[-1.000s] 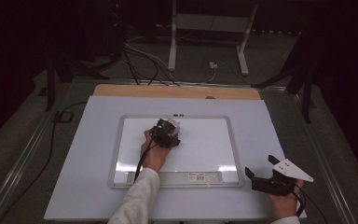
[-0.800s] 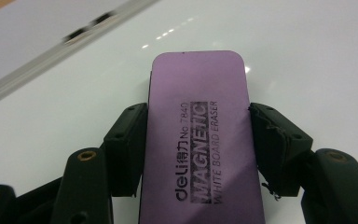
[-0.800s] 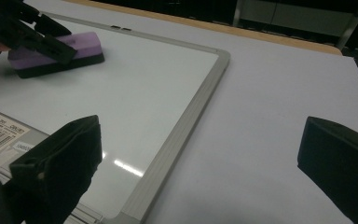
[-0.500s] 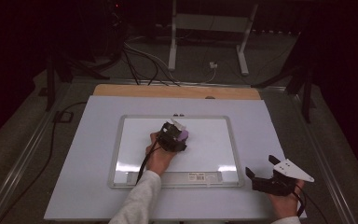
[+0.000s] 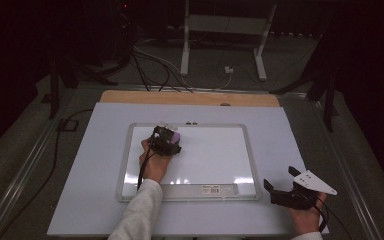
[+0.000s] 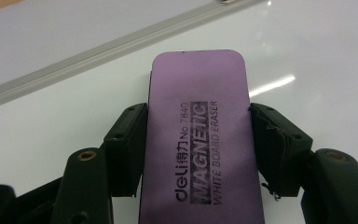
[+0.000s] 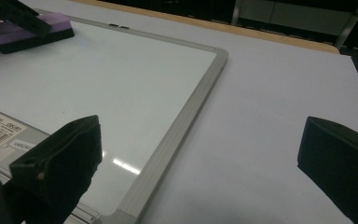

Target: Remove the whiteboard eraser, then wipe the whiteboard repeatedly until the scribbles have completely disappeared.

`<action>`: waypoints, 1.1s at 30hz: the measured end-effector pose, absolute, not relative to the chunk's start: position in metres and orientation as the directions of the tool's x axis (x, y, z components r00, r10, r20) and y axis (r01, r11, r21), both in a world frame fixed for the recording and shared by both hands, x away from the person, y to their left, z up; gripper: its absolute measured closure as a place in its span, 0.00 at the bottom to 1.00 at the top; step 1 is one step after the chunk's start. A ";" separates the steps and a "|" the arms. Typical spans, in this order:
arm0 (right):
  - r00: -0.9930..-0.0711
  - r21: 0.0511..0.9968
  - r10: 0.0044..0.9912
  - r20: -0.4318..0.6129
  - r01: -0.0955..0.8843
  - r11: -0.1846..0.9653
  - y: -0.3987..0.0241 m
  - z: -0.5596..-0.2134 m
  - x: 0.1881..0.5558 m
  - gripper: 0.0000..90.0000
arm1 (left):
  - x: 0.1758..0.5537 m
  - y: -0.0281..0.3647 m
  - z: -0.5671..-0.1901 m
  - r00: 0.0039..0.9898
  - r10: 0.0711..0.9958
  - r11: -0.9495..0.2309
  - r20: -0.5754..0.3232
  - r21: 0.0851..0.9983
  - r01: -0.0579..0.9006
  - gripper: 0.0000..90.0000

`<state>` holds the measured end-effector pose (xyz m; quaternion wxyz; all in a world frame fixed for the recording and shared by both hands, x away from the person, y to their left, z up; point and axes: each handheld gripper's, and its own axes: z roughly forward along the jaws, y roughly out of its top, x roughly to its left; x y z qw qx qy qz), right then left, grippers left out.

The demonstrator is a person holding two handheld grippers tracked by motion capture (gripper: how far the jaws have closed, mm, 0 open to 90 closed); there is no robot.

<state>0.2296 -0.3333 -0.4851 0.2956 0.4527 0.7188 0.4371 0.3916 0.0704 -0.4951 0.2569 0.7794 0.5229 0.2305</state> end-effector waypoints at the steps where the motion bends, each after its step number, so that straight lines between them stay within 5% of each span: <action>1: -0.415 0.896 0.909 -0.029 0.392 0.208 -0.333 -0.485 0.230 0.00 | 0.391 0.073 -0.494 0.344 0.935 -0.317 0.088 0.644 0.697 0.46; 33: -0.416 0.895 0.909 -0.035 0.391 0.213 -0.331 -0.485 0.230 0.00 | 0.344 0.073 -0.464 0.471 0.882 -0.331 0.017 0.735 0.593 0.46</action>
